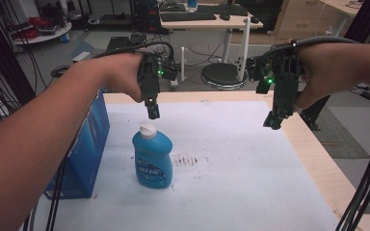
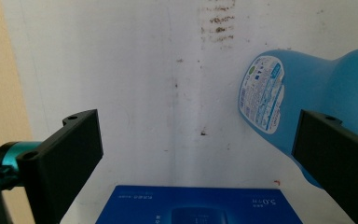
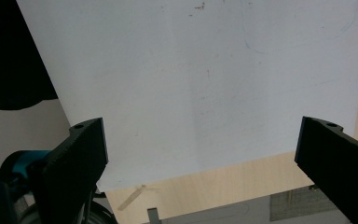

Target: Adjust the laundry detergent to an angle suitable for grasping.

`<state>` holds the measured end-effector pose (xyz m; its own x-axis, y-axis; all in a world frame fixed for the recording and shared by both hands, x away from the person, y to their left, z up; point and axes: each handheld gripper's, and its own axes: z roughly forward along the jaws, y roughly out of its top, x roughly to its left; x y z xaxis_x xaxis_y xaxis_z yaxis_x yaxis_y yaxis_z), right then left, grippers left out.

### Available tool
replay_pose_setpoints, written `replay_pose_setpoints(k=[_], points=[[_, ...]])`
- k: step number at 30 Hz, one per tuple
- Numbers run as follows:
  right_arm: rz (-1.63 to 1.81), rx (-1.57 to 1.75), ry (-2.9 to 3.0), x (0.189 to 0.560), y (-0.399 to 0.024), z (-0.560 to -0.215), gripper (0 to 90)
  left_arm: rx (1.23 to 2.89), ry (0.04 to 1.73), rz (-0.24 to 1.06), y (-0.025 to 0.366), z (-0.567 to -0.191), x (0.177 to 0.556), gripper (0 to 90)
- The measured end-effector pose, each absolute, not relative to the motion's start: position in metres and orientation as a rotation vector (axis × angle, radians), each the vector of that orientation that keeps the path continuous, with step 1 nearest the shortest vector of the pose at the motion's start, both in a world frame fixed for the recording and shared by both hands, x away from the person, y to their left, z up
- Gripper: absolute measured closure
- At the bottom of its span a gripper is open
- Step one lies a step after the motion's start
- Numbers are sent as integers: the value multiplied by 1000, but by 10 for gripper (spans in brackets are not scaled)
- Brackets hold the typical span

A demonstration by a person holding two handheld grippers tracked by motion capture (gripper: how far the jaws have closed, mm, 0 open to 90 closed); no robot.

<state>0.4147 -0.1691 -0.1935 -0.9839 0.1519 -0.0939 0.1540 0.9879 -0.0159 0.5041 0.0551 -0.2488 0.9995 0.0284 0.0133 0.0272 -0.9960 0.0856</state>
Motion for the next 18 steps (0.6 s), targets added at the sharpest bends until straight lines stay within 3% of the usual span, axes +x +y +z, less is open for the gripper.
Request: replay_pose_setpoints(k=[18], points=[[-30, 206, 3037, 420, -168, -192, 14, 3059, 73, 37, 61, -246, 503, 17]])
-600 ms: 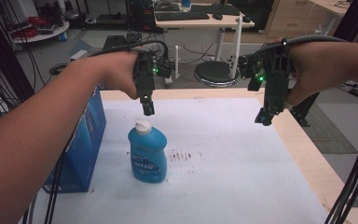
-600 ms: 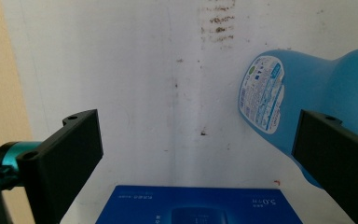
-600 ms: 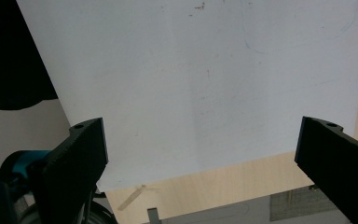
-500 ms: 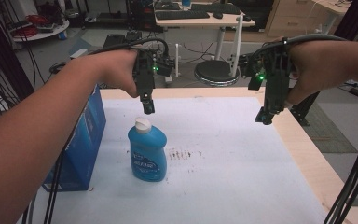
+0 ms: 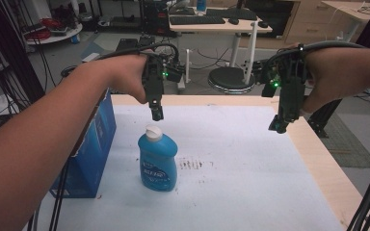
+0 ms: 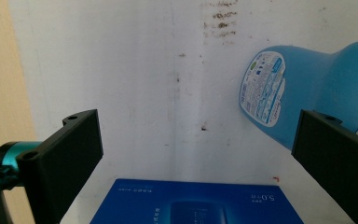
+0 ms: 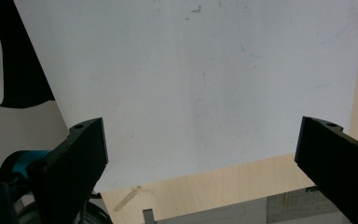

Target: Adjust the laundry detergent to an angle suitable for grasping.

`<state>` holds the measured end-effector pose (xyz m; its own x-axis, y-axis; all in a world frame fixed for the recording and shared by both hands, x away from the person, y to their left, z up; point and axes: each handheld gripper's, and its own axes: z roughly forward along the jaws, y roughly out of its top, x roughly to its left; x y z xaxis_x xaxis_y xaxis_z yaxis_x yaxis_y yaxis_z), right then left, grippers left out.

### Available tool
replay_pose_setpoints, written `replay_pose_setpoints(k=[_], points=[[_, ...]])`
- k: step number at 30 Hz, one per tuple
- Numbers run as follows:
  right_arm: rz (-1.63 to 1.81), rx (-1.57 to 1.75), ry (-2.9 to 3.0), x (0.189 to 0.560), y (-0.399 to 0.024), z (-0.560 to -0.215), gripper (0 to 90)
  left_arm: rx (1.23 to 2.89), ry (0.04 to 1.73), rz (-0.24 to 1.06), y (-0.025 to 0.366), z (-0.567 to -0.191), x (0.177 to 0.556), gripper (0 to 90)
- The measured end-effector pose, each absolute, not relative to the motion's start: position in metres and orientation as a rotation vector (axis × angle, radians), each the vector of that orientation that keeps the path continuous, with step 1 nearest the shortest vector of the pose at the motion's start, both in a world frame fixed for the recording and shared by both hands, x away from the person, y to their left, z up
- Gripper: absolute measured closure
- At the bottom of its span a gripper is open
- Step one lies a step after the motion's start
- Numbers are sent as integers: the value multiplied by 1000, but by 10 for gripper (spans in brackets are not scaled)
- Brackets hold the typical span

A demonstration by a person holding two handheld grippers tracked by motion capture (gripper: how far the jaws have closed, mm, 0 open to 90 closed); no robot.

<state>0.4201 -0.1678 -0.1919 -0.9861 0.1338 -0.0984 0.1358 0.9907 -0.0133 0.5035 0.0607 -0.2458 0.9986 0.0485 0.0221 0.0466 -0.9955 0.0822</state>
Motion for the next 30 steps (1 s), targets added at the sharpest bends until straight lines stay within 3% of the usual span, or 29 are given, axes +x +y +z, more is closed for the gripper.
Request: replay_pose_setpoints(k=[30], points=[[-39, 210, 3012, 409, -169, -188, 14, 3064, 38, 40, 50, -246, 499, 17]])
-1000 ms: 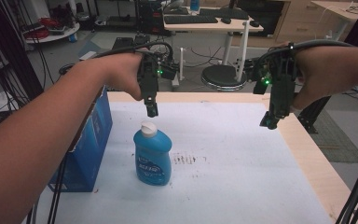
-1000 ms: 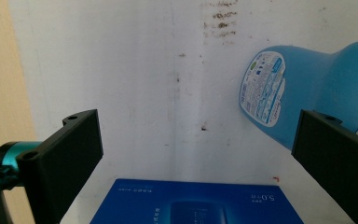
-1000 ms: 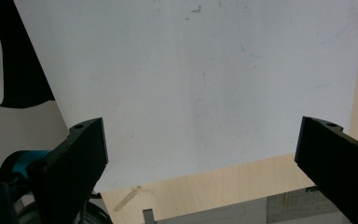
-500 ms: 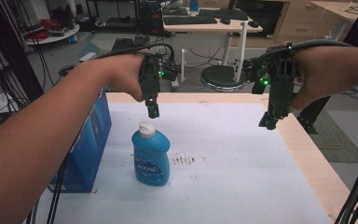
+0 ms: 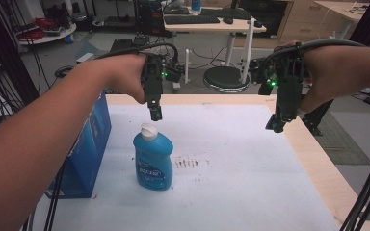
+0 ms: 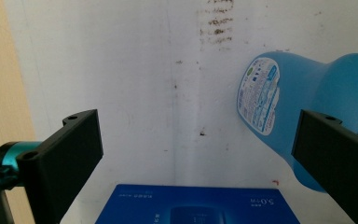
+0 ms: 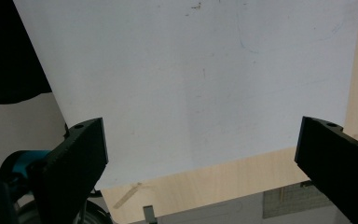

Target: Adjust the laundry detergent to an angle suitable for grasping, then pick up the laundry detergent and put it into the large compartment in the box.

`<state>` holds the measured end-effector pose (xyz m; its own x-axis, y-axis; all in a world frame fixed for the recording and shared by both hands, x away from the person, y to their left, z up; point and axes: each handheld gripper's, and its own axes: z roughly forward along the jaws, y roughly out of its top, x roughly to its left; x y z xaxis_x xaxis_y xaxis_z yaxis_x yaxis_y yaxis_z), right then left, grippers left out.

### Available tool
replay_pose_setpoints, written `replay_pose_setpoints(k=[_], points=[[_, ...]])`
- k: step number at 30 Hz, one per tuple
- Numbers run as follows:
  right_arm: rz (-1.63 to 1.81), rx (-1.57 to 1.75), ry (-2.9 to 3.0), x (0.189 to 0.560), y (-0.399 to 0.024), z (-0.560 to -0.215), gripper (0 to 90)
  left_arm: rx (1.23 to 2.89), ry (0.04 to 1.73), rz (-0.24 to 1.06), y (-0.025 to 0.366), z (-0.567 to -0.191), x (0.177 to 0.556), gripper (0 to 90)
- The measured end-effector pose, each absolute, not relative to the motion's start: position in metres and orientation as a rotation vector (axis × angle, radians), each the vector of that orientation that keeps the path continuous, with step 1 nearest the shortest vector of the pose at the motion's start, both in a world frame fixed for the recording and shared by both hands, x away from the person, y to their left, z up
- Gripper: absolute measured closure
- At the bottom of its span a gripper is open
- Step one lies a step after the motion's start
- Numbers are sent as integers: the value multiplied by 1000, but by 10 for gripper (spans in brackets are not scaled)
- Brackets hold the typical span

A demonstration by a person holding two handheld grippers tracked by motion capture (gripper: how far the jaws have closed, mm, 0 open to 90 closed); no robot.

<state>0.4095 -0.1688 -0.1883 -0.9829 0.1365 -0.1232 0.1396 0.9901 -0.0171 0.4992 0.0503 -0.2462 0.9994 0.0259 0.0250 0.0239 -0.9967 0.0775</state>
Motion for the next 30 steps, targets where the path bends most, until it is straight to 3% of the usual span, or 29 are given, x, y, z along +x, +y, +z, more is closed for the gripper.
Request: replay_pose_setpoints(k=[30], points=[[-30, 207, 2985, 405, -176, -188, 14, 3041, 25, 59, 62, -224, 485, 17]])
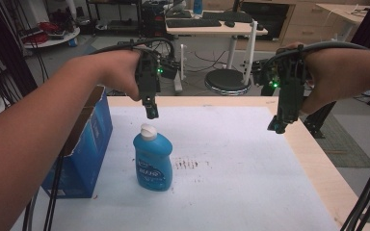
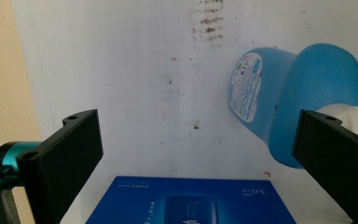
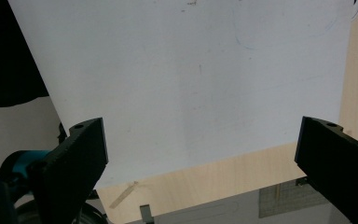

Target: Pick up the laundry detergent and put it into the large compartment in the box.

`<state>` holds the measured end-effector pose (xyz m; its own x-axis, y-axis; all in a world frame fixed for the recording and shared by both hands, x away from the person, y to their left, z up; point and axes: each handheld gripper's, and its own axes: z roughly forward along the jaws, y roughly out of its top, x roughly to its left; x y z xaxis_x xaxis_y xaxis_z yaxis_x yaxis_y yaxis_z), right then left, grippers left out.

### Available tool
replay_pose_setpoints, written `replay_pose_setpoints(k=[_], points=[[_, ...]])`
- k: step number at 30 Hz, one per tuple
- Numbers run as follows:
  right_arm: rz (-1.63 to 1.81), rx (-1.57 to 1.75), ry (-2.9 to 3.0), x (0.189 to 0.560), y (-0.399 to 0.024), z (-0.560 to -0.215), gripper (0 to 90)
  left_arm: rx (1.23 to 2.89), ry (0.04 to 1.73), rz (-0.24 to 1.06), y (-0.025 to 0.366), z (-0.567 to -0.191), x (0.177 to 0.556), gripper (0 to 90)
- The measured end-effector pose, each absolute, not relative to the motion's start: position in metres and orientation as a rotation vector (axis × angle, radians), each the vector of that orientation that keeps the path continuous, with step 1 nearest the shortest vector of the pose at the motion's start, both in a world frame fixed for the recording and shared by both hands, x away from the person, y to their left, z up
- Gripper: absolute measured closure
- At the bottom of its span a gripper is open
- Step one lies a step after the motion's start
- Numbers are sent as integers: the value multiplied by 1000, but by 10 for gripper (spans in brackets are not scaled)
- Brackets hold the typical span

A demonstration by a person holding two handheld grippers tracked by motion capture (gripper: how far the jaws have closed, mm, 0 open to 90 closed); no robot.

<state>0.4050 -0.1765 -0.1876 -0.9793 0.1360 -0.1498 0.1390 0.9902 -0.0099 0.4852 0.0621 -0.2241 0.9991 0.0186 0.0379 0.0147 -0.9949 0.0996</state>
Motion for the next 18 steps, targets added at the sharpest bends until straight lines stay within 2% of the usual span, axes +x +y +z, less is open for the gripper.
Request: replay_pose_setpoints(k=[18], points=[[-36, 212, 2984, 398, -170, -186, 14, 2988, -135, 82, 78, -190, 446, 17]])
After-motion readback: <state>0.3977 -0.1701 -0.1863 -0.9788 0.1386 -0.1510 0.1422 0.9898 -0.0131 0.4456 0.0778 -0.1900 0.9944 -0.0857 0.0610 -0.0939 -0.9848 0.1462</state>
